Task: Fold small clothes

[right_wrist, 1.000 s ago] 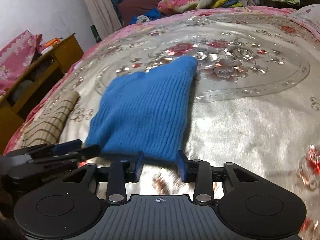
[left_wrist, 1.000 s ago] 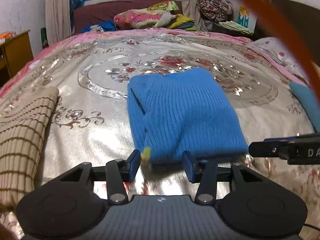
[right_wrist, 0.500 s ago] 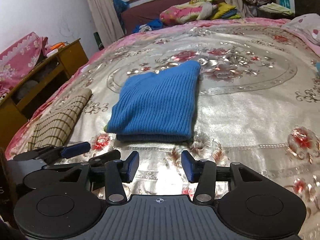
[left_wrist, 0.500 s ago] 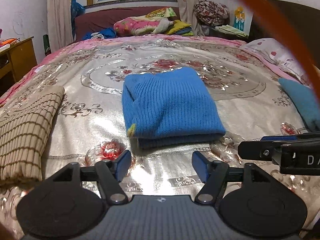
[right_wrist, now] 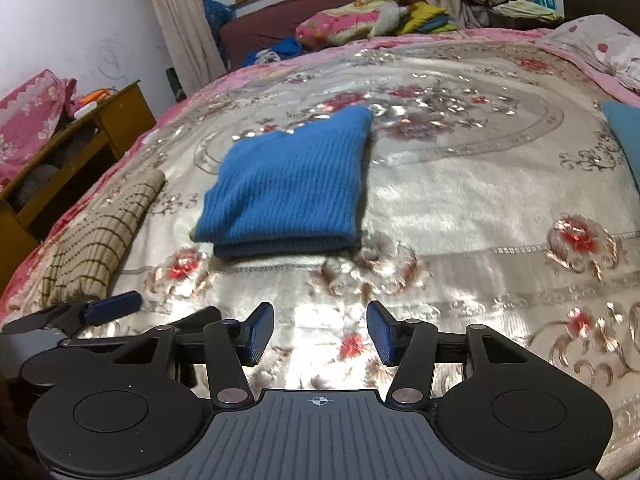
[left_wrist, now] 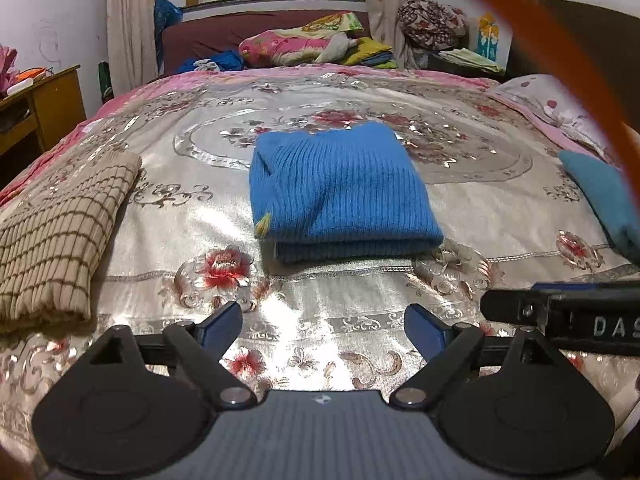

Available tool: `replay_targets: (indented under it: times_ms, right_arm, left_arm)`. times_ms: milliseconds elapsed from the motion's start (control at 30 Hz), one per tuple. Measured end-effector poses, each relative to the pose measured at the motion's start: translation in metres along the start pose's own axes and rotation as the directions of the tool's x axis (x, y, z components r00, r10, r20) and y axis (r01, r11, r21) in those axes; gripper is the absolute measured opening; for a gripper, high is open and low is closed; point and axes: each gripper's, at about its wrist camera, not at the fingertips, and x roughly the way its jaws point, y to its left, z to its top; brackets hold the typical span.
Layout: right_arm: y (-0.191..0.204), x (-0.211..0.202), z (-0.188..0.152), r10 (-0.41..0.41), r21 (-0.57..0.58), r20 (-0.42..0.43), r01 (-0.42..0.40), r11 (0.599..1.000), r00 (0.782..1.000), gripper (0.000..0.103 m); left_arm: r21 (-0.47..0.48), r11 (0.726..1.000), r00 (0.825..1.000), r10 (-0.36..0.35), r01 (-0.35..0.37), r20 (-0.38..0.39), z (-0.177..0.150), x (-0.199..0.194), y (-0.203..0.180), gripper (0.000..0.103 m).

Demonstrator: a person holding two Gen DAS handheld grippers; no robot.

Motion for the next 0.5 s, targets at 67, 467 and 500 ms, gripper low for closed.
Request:
replay_targets:
  times_ms: [67,467,500]
  right_arm:
    - [-0.001,0.002,-0.004,-0.006,0.0,-0.008,0.006,1.0,1.0,0.051]
    - [0.0,0.008,-0.015,-0.018,-0.003,-0.032,0.018,1.0,0.999,0.051]
    - [-0.001,0.008,-0.015,-0.017,-0.002,-0.034,0.017,1.0,0.999,0.051]
  left_arm:
    - [-0.014,1.0,1.0,-0.001,0.001,-0.001,-0.001,0.0,0.002,0.095]
    - [0.006,0.999,0.999,0.045,-0.045,-0.006,-0.006,-0.002,0.0,0.095]
    - [0.005,0.999,0.999,0.045,-0.045,-0.006,-0.006,-0.003,0.0,0.095]
